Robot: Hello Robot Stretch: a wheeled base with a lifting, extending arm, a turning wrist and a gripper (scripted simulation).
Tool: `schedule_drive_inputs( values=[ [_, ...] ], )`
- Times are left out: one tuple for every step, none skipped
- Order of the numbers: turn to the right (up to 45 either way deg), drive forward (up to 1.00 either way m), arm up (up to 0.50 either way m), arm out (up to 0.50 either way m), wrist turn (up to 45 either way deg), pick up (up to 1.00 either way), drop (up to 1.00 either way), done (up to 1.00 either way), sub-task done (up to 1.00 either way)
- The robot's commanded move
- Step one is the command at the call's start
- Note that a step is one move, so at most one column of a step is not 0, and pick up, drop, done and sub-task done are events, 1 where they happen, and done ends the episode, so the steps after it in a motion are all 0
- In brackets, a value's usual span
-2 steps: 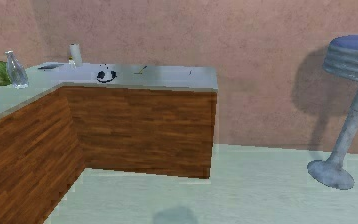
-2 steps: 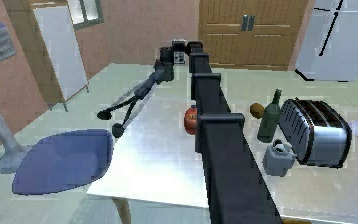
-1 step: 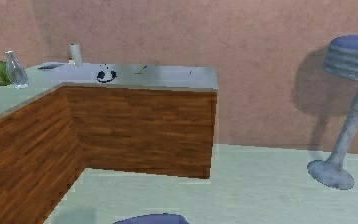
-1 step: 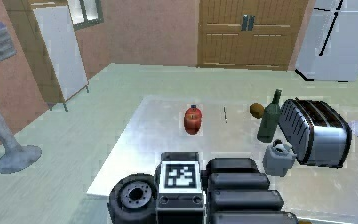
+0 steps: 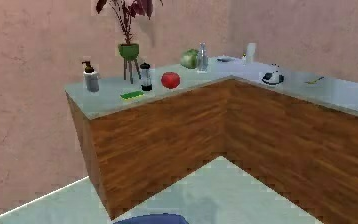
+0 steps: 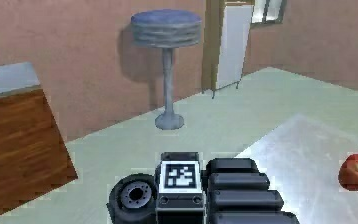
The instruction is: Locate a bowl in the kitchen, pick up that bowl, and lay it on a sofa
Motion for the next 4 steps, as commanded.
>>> schedule_drive_inputs(
  values=[
    [-45.0,0.0,0.0,0.0,0.0,0.0,0.0,0.0,0.0],
    [-45.0,0.0,0.0,0.0,0.0,0.0,0.0,0.0,0.0],
    [-15.0,0.0,0.0,0.0,0.0,0.0,0.0,0.0,0.0],
    [0.0,0.5,0.0,0.0,0.0,0.0,0.0,0.0,0.0]
  ],
)
